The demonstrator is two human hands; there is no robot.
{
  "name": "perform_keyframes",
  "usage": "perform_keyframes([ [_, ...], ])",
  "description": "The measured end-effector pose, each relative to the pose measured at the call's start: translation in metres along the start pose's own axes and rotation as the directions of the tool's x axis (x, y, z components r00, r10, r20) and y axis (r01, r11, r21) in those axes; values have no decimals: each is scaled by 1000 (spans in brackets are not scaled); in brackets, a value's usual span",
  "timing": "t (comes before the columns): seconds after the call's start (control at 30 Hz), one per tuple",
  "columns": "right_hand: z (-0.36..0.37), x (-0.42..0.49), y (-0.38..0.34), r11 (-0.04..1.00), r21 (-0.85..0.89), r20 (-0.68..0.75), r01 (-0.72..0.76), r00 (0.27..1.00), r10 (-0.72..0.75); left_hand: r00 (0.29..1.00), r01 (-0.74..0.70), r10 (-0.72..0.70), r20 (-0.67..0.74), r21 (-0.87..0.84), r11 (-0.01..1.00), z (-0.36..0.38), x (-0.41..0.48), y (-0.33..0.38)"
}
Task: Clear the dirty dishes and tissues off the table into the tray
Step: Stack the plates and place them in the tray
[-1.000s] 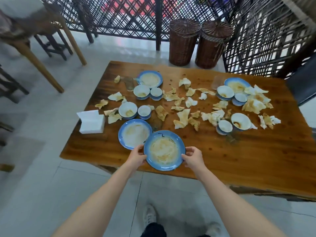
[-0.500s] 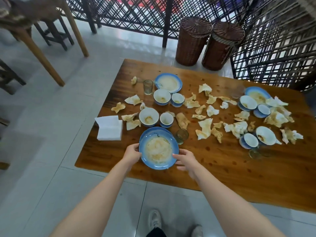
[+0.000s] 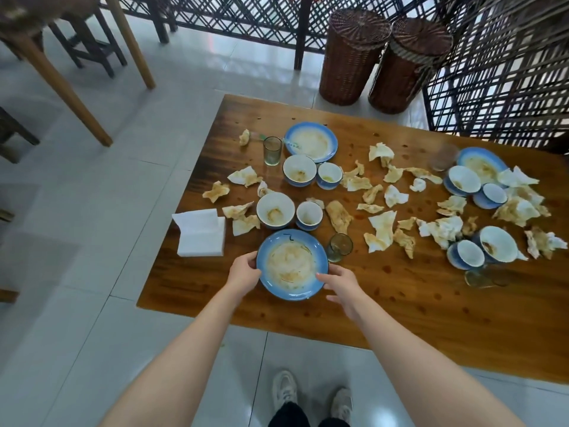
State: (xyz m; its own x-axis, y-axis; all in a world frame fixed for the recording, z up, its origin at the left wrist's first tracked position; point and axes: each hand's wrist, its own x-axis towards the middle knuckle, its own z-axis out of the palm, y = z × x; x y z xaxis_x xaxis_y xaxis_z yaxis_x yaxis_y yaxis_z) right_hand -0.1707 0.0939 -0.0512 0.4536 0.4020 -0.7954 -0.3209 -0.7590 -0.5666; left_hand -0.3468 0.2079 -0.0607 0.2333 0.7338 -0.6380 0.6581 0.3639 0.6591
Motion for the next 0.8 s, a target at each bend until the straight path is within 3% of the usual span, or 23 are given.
perform_keyframes([
  [0.23,-1,8,0,1000,8,1,21,1000,-21,999,-28,30,42,-40,999,-5,4,-7],
  [0.47,-2,16,1,1000,-1,12,30,999,-30,999,33,-29,46,-85,996,-2,11,-9],
  [0.8,-2,0,3,995,72,98,70,992,-77,993,109,-93,67,-301,947,-5,-14,-16],
])
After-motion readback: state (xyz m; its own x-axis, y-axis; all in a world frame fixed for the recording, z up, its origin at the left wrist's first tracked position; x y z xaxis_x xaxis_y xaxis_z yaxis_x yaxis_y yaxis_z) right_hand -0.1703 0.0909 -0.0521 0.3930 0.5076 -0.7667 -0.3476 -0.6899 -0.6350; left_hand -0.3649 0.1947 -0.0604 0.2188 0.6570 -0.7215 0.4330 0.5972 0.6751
